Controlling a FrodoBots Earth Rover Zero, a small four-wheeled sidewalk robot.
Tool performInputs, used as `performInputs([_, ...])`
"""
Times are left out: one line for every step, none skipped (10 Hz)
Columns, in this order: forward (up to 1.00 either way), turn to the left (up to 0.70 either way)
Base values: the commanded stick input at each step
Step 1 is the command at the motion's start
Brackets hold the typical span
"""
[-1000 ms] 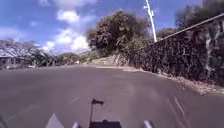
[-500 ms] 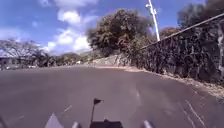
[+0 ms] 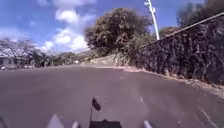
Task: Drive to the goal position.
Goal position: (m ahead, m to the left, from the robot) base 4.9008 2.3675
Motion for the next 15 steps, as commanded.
performInputs([0.7, 0.0])
performInputs([0.7, 0.0])
performInputs([0.7, 0.0])
performInputs([0.7, 0.0])
performInputs([0.7, 0.0])
performInputs([0.7, 0.0])
performInputs([0.7, 0.0])
performInputs([0.7, 0.0])
performInputs([0.7, 0.0])
performInputs([0.7, 0.0])
performInputs([0.7, 0.0])
performInputs([0.7, 0.0])
performInputs([0.7, 0.0])
performInputs([0.7, 0.0])
performInputs([0.7, 0.0])
